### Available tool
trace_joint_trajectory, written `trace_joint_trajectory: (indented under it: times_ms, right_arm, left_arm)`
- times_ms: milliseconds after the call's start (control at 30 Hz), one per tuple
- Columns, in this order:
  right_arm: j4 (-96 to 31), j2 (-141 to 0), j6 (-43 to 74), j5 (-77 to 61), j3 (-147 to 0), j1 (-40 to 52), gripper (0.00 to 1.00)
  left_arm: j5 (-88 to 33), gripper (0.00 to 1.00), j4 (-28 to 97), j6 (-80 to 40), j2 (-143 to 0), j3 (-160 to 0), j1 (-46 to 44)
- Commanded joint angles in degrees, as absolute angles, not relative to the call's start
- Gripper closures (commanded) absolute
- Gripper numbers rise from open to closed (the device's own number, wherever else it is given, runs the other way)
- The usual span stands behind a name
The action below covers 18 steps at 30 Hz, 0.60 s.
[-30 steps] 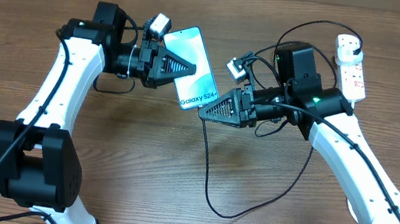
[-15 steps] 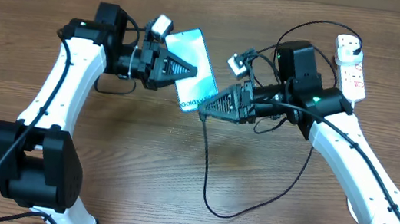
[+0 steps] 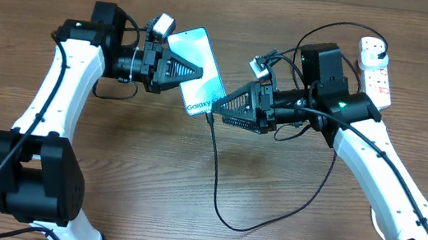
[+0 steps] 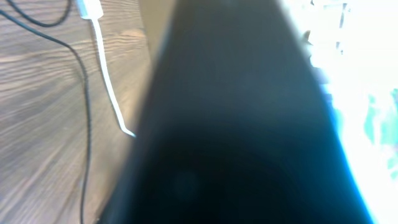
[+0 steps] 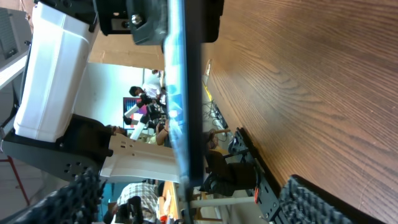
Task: Plug charger to phone and switch on socket
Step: 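Lower the phone with the plugged cable onto the table with both grippers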
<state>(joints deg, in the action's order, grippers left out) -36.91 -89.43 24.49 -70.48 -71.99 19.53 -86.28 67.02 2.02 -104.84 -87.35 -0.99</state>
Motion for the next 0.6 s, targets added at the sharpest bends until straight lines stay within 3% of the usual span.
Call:
trace_joint_trajectory:
  times_ms: [0,133,267,567]
  right_arm:
    - [-36.7,-89.6,23.8,-70.5,-73.0,19.4,0.05]
    - [-36.8,-89.6,23.8,-65.9,-73.0,19.4,0.0]
    - [-38.2,-89.6,23.8,-60.1,-73.0,19.4,0.0]
    - [-43.6,-89.6,23.8,-45.9,-73.0,19.4,0.0]
  left_arm:
    - [-82.8,0.96,66.4,3.0,-103.0,-87.7,-0.2]
    - [-74.2,0.96,64.8,2.1,-103.0,-87.7,0.1]
    - [-70.5,0.96,63.7,0.5,-103.0,-87.7,0.1]
    - [-49.7,0.96,58.8,-9.4,-103.0,-87.7,-0.1]
